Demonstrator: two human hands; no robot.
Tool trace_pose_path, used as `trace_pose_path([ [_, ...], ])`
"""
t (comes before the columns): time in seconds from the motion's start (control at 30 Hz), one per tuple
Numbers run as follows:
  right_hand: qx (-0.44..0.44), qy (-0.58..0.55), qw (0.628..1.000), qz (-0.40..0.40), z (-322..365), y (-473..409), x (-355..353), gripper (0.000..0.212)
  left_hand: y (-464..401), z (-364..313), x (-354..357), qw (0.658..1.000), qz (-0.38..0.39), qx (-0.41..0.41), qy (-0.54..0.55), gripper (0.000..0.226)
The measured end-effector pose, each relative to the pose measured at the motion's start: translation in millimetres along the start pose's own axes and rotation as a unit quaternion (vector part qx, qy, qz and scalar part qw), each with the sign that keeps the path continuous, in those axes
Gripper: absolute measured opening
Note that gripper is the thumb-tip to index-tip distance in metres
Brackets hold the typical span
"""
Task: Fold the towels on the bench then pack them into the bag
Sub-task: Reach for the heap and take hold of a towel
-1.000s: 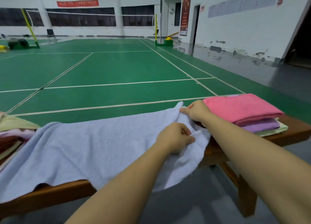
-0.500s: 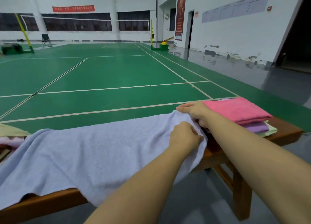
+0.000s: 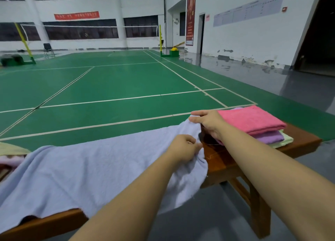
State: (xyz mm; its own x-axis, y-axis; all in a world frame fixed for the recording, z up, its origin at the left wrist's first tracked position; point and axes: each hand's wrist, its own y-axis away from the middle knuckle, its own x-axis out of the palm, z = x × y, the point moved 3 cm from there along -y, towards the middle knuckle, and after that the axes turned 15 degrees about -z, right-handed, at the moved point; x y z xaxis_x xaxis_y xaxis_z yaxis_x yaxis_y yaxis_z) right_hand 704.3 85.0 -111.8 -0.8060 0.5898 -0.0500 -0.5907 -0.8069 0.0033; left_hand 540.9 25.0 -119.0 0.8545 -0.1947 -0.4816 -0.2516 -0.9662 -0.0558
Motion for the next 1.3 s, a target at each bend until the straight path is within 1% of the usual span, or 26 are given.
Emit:
trace_pose_path([
  [0.07, 0.004, -0.037, 0.999, -0.014, 6, 1, 3, 0.029, 2, 1, -10, 0.988, 0.005, -0.056, 0.14, 0.023],
  [0.13, 0.015, -0.075, 0.997, -0.023, 11, 3, 7, 0.029, 5, -1, -16, 0.96, 0.03, -0.114, 0.252, 0.023],
  [0.2, 0.03, -0.106, 0.994, -0.023, 16, 8, 9, 0.032, 7, -3, -21, 0.928, 0.04, -0.166, 0.331, 0.027],
  [0.27, 0.048, -0.134, 0.99, -0.02, 18, 12, 10, 0.035, 9, -4, -26, 0.904, 0.025, -0.208, 0.373, 0.027],
  [0.33, 0.055, -0.15, 0.987, -0.018, 19, 16, 10, 0.04, 11, -6, -30, 0.899, -0.003, -0.23, 0.373, 0.024],
  [0.43, 0.051, -0.151, 0.987, -0.018, 20, 22, 9, 0.043, 9, -7, -32, 0.895, -0.032, -0.245, 0.371, 0.029],
  [0.5, 0.047, -0.161, 0.986, -0.013, 22, 24, 9, 0.045, 6, -7, -33, 0.896, -0.031, -0.24, 0.373, 0.031],
  [0.57, 0.048, -0.174, 0.983, -0.011, 24, 26, 8, 0.045, 5, -5, -39, 0.895, -0.013, -0.237, 0.377, 0.039],
  [0.6, 0.051, -0.18, 0.982, -0.011, 26, 27, 8, 0.044, 3, -3, -42, 0.897, -0.009, -0.23, 0.378, 0.039],
  [0.7, 0.058, -0.189, 0.98, -0.016, 28, 29, 9, 0.041, -2, 9, -55, 0.916, -0.016, -0.189, 0.353, 0.02],
  [0.73, 0.059, -0.192, 0.979, -0.019, 27, 29, 9, 0.042, -2, 12, -58, 0.916, -0.009, -0.184, 0.357, 0.022],
  [0.8, 0.06, -0.195, 0.979, -0.028, 23, 28, 11, 0.045, -1, 17, -63, 0.909, 0.014, -0.184, 0.374, 0.036],
  [0.87, 0.056, -0.2, 0.978, -0.033, 18, 28, 16, 0.049, 1, 16, -69, 0.91, 0.022, -0.176, 0.375, 0.047],
  [0.93, 0.049, -0.203, 0.977, -0.032, 16, 31, 23, 0.051, 4, 15, -76, 0.915, 0.026, -0.174, 0.363, 0.053],
  [0.97, 0.047, -0.203, 0.978, -0.031, 16, 33, 26, 0.051, 6, 14, -78, 0.918, 0.034, -0.171, 0.355, 0.052],
  [1.03, 0.044, -0.202, 0.978, -0.029, 16, 37, 33, 0.05, 7, 18, -83, 0.938, 0.015, -0.174, 0.3, 0.035],
  [1.07, 0.043, -0.202, 0.978, -0.029, 15, 38, 36, 0.05, 7, 18, -86, 0.947, -0.003, -0.177, 0.268, 0.034],
  [1.13, 0.04, -0.205, 0.977, -0.038, 16, 40, 40, 0.05, 2, 26, -88, 0.968, -0.022, -0.17, 0.183, 0.062],
  [1.17, 0.038, -0.206, 0.977, -0.045, 16, 40, 41, 0.05, 2, 27, -87, 0.975, -0.026, -0.159, 0.154, 0.066],
  [1.3, 0.031, -0.199, 0.977, -0.066, 22, 31, 33, 0.052, 8, 24, -77, 0.984, -0.043, -0.129, 0.118, 0.044],
])
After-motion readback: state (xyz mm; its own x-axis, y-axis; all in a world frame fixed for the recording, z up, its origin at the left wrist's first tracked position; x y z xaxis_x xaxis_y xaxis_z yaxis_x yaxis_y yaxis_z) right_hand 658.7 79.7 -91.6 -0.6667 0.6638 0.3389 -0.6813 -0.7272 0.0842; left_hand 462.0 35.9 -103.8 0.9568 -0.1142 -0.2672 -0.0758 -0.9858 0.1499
